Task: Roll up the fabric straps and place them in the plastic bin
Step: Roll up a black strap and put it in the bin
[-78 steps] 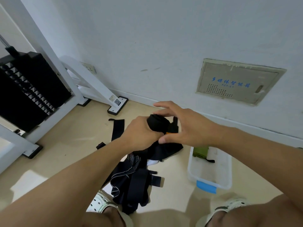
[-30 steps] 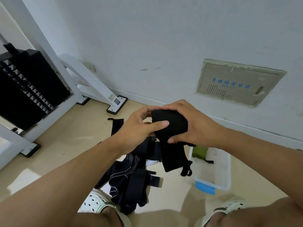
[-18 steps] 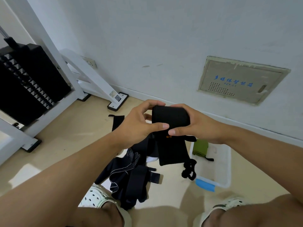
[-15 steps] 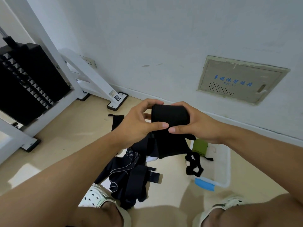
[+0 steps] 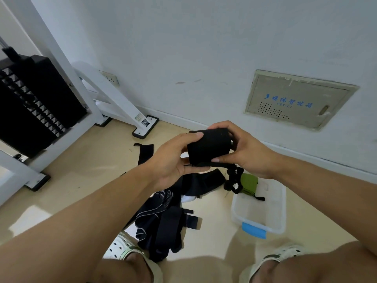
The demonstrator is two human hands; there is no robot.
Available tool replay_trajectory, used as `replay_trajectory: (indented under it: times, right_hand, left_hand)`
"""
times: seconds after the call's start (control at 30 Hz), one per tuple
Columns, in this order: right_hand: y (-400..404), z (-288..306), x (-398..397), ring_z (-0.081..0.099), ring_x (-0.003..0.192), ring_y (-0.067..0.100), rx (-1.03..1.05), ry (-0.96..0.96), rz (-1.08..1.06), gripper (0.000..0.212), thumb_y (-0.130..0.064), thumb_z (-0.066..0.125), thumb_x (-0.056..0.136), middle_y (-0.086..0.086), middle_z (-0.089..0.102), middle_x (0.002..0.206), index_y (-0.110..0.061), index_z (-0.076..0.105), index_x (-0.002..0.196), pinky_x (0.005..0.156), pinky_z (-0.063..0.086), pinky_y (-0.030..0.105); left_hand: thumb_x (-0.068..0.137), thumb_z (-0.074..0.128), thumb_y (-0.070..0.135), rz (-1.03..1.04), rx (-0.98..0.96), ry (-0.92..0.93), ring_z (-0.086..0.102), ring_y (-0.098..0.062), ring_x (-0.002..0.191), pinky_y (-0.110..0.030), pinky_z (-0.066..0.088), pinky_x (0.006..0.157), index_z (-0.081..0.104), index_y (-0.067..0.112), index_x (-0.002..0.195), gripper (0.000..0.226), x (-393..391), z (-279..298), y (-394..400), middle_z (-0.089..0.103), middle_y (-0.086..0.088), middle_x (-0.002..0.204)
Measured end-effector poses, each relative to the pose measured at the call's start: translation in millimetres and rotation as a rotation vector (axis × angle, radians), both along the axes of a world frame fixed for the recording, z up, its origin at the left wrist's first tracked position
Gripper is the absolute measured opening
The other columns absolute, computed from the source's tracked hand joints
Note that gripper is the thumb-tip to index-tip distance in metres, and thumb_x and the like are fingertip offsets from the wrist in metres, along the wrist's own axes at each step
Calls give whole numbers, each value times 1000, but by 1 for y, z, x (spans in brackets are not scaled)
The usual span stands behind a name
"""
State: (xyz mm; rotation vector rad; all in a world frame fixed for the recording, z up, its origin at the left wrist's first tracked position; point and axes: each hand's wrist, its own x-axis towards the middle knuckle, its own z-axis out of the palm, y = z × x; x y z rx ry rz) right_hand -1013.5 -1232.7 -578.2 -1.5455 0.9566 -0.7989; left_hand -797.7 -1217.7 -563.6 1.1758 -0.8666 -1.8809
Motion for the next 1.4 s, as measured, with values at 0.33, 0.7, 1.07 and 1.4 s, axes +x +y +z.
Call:
replay_trajectory:
  times: [0.33,0.7,1.07,1.4]
  right_hand:
    - [5,5,-6,54,128,8,9,217,153,89,-7,83,81,-16,54,136,-44,38,147,101,53,33]
    - [9,1,6,58,111,-2,-165,316,-28,87,-44,78,81,-34,42,136,-53,27,151,78,54,18]
    - [16,-6,22,64,82,0,-132,424,-135,70,-75,64,66,-11,65,96,-30,46,117,70,52,23]
    - [15,10,28,76,80,27,350,178,-160,64,-75,46,88,13,76,97,-20,61,118,74,62,47]
  left_hand:
    - [92,72,17,1,24,-48,69,-42,114,-55,60,92,66,1,127,39,8,6,-3,64,-20,131]
    - [98,64,28,76,149,11,70,-41,114,-51,61,88,68,7,127,37,7,7,-1,62,-20,131]
    - [104,40,58,35,80,-266,74,-29,107,-47,62,87,65,19,130,54,-21,-7,12,75,-13,119]
    - [93,66,53,-69,-377,-501,73,-9,98,-20,58,71,43,39,141,55,-13,-11,11,70,7,114]
